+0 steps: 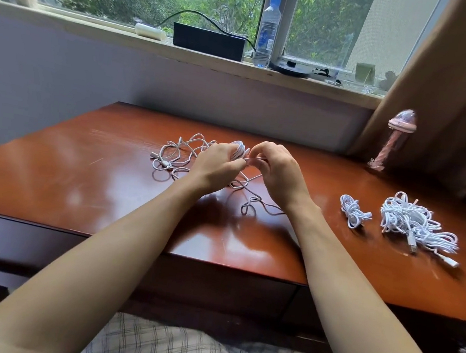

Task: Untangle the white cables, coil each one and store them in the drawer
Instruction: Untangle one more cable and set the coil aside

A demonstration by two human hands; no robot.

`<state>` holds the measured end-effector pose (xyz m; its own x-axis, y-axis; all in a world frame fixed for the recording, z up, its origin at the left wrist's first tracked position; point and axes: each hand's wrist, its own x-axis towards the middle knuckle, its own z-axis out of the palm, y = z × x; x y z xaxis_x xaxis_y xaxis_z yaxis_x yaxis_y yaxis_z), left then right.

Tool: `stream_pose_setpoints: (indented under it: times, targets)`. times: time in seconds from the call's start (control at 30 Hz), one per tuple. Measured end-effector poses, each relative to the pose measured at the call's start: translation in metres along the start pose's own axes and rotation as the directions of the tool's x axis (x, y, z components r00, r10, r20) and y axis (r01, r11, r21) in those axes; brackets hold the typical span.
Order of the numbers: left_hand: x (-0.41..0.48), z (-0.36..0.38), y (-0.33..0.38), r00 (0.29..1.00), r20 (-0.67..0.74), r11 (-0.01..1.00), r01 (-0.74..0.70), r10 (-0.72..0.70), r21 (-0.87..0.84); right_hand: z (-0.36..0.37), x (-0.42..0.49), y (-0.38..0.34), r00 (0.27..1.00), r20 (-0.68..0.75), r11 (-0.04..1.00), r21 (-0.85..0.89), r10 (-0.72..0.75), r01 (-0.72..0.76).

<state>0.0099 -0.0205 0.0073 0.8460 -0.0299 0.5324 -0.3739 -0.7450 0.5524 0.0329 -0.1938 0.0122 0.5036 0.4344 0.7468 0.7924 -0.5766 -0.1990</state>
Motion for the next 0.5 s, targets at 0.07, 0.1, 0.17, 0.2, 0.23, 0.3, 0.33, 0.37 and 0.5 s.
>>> stream_pose_setpoints:
  times: [0.07,0.1,0.17,0.2,0.23,0.3,0.33,0.37,0.5]
  targets:
    - [0.0001,0.0,-0.0001,1.0,0.02,1.0,-0.002,0.002,0.021,-0.0003,-0.0001,0.0009,1.0,0.005,1.0,-0.016,0.0,0.0]
    - [0.0006,0.0002,-0.0012,1.0,0.026,1.0,-0.008,0.008,0.021,-0.0002,-0.0001,0.0014,1.0,0.005,1.0,-0.025,0.0,0.0]
    - [0.0011,0.0013,-0.0039,0.999,0.019,1.0,-0.026,0.026,0.018,0.0006,0.0001,0.0023,1.0,0.001,0.999,-0.054,-0.005,0.005]
    - [0.001,0.0018,-0.0045,0.999,0.014,0.999,-0.038,0.038,0.025,0.0009,0.0002,0.0025,1.0,-0.006,0.997,-0.073,-0.01,0.01]
    - [0.001,0.0026,-0.0051,0.999,0.011,0.998,-0.054,0.053,0.037,0.0011,0.0005,0.0026,1.0,-0.017,0.995,-0.095,-0.019,0.017]
    - [0.0009,0.0023,-0.005,0.996,0.005,0.992,-0.089,0.089,0.089,0.002,0.0018,0.0032,0.998,-0.035,0.99,-0.136,-0.044,0.039]
    - [0.0007,0.0015,-0.0051,0.994,-0.001,0.987,-0.104,0.105,0.124,0.0027,0.0023,0.0031,0.998,-0.037,0.987,-0.151,-0.058,0.052]
    - [0.0009,0.0009,-0.0061,0.993,-0.009,0.98,-0.118,0.121,0.16,0.0033,0.0027,0.0028,0.997,-0.035,0.985,-0.159,-0.069,0.063]
    - [0.0014,-0.0005,-0.0082,0.986,-0.047,0.958,-0.146,0.162,0.247,0.003,0.0016,0.0005,0.999,-0.004,0.99,-0.13,-0.054,0.053]
